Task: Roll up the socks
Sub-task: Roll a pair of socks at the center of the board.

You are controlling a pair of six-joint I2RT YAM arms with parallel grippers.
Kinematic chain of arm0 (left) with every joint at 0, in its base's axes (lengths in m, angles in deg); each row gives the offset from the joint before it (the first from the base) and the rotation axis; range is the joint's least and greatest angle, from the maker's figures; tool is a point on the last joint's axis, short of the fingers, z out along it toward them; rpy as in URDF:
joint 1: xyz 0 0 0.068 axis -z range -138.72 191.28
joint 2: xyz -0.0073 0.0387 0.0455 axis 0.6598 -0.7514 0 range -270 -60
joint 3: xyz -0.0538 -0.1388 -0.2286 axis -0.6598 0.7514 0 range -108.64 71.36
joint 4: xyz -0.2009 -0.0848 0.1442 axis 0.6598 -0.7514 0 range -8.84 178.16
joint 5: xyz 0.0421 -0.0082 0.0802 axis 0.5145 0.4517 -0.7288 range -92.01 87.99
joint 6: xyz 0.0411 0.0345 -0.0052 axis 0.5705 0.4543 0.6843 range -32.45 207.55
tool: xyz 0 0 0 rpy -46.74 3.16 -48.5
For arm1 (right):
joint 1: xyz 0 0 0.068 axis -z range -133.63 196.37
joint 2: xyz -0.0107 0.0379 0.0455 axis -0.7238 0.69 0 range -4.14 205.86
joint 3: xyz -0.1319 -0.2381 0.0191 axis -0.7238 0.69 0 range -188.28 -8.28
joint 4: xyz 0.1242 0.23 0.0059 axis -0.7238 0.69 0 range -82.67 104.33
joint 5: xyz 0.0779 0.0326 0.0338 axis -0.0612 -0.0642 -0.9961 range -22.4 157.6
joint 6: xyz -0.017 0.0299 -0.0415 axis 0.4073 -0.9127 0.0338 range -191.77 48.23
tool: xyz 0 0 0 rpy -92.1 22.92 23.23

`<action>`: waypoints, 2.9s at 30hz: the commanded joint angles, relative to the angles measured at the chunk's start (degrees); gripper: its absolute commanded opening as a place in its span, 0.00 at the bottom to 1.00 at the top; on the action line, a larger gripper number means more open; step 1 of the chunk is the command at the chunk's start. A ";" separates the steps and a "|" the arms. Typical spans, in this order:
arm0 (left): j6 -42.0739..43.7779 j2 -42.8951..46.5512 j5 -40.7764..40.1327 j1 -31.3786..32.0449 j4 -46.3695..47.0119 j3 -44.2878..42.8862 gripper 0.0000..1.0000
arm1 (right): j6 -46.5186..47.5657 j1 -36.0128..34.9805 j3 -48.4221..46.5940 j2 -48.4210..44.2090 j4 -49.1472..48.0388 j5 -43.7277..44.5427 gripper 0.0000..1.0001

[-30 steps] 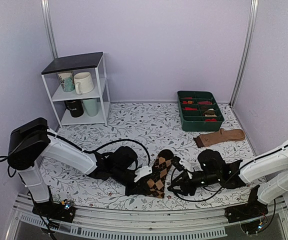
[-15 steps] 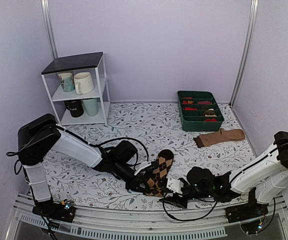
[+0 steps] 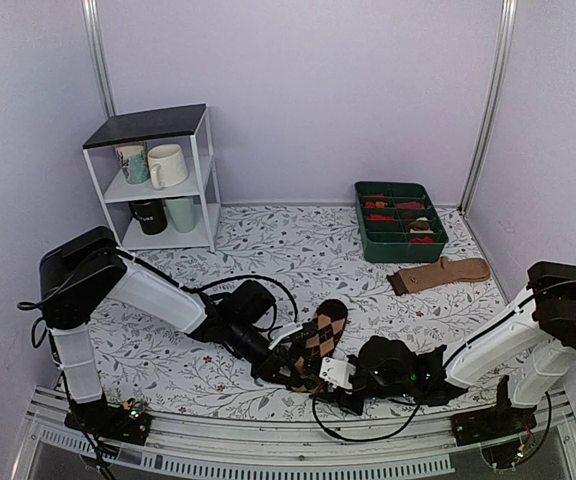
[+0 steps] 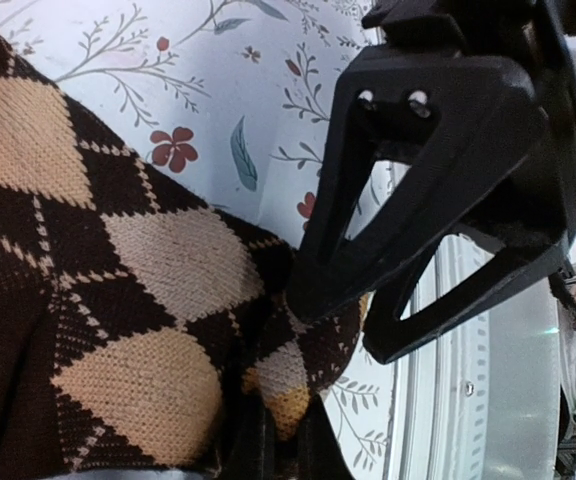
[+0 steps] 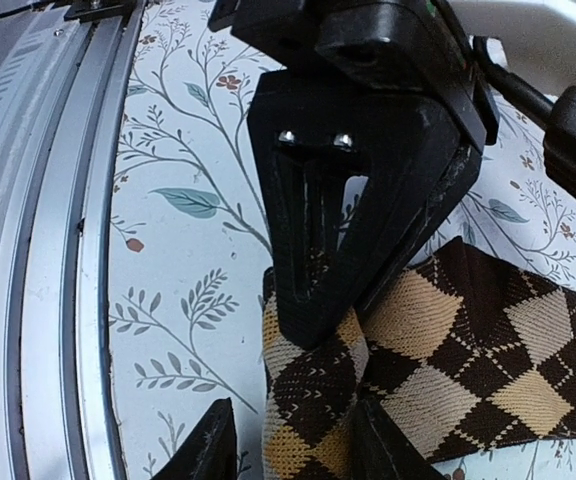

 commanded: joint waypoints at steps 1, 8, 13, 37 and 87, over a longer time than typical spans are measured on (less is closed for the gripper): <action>-0.15 -4.48 -4.19 0.18 -9.44 2.43 0.00 | -3.50 -0.95 -0.75 1.13 1.35 -0.56 0.36; 0.22 -5.03 -3.97 -0.04 -9.24 1.87 0.00 | -6.24 -0.98 -2.33 3.96 3.75 -1.20 0.29; 0.20 -4.75 -4.06 -0.13 -8.73 1.64 0.00 | -8.25 -0.93 -3.78 6.16 6.78 -2.18 0.23; 14.57 27.13 -21.52 5.64 28.03 25.37 0.32 | -30.07 14.53 -1.47 14.05 11.24 -33.91 0.13; 13.26 8.70 -18.10 8.46 13.65 14.93 0.00 | -28.39 18.54 -6.19 9.23 21.83 -31.41 0.29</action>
